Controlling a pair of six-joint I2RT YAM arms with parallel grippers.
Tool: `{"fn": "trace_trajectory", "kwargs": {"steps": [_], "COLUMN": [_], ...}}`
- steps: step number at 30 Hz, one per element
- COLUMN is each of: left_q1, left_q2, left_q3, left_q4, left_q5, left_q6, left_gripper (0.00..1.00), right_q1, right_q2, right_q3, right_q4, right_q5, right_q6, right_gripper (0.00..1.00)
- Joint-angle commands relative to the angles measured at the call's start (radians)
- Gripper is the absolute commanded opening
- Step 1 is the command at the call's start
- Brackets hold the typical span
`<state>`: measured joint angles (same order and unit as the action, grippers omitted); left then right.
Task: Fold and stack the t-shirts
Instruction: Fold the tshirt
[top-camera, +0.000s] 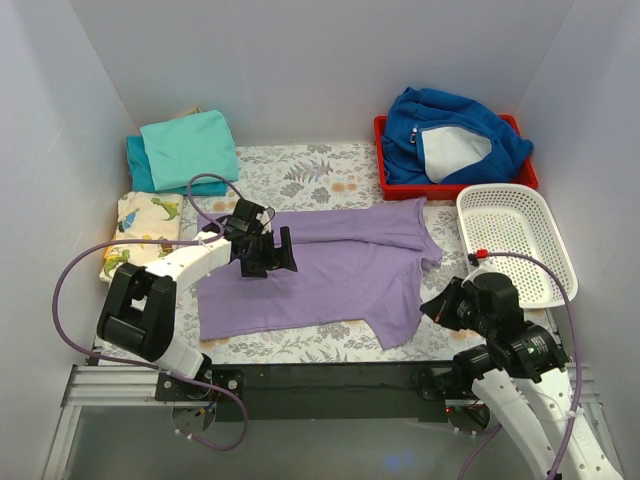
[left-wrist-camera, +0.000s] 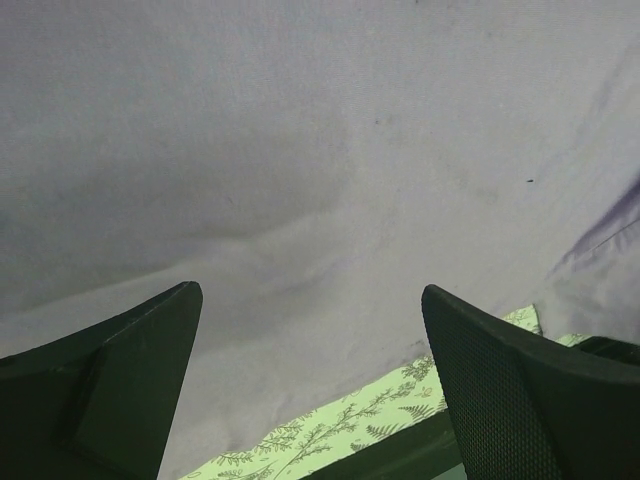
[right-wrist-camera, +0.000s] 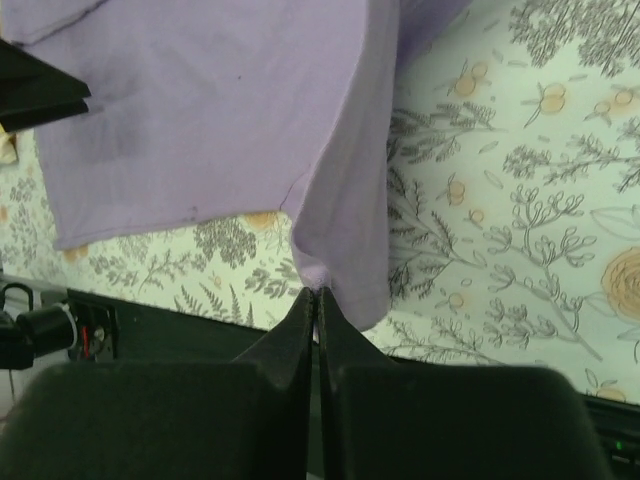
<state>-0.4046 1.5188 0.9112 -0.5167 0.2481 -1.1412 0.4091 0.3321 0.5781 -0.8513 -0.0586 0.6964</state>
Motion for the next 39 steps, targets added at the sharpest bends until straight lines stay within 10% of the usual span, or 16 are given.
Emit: {"fn": "trace_trajectory", "kwargs": {"steps": [1, 12, 39], "left_q1": [-0.005, -0.005, -0.003], "left_q2": [-0.055, -0.062, -0.160], "left_q3": [-0.012, -0.020, -0.005], "left_q4": [-0.014, -0.019, -0.177], "left_q5": [0.005, 0.003, -0.098], "left_q6": [0.012, 0.015, -0.048], "left_gripper": [0.91, 0.91, 0.97], "right_q1": [0.007, 0.004, -0.001], "right_q2": [-0.027, -0.145, 0.416], "right_q3": [0.049, 0.169, 0.135], "right_q4": [-0.163, -0.391, 0.244], "right_q5": [-0.105, -0.103, 0.368], "right_q6": [-0.008, 0.091, -0.152], "right_gripper": [0.01, 0.01, 0.01]}}
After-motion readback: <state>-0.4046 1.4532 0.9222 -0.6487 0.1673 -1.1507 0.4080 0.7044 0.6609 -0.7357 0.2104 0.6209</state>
